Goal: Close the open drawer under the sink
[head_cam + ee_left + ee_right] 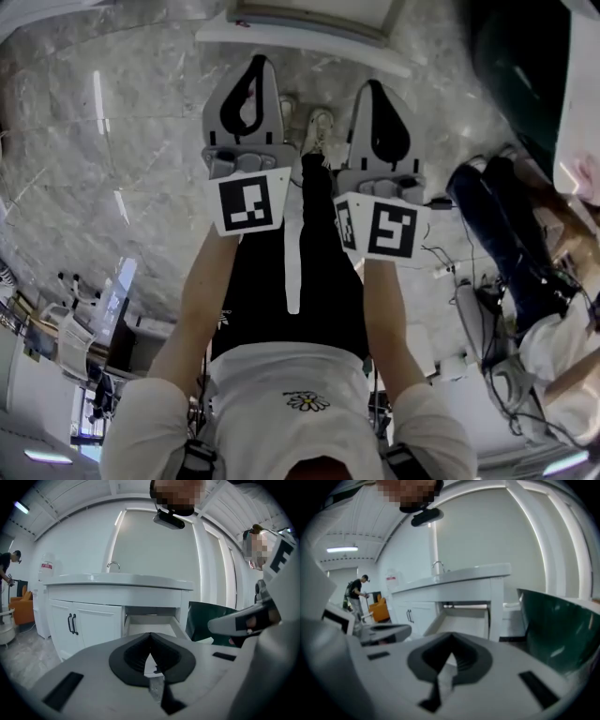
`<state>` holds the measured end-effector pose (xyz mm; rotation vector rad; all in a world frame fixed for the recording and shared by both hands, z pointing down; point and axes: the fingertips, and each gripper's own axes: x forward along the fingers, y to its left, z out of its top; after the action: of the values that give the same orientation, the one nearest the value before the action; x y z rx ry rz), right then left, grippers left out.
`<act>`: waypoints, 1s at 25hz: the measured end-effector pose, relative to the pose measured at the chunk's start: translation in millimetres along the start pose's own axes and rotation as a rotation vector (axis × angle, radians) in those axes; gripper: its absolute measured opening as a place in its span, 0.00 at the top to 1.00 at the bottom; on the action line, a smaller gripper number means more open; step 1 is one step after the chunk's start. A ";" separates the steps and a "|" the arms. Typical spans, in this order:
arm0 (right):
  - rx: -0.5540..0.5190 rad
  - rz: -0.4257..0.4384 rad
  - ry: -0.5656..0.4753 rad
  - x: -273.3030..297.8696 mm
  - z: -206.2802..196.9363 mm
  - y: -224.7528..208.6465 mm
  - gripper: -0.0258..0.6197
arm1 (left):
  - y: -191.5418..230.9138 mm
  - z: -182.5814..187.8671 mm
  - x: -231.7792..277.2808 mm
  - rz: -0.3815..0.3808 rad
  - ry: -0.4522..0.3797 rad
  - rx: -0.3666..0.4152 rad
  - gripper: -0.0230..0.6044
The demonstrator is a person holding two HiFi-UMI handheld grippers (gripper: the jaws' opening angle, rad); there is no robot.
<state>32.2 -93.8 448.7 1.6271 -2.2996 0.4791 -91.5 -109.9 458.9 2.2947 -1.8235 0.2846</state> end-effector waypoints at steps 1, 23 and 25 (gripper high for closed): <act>-0.009 -0.016 0.006 1.1 -11.4 -3.1 0.92 | -1.7 -4.9 1.1 -0.004 0.000 -0.002 0.93; 0.040 -0.033 0.071 8.8 -69.5 -2.0 0.91 | -37.6 -89.2 27.2 -0.185 0.214 -0.043 0.75; 0.060 -0.027 0.073 8.0 -70.9 -2.2 0.91 | -40.7 -101.1 35.0 -0.184 0.242 -0.093 0.72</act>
<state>34.4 -71.2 516.4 1.6372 -2.2279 0.5966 -46.9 -106.3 564.2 2.2347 -1.4689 0.4182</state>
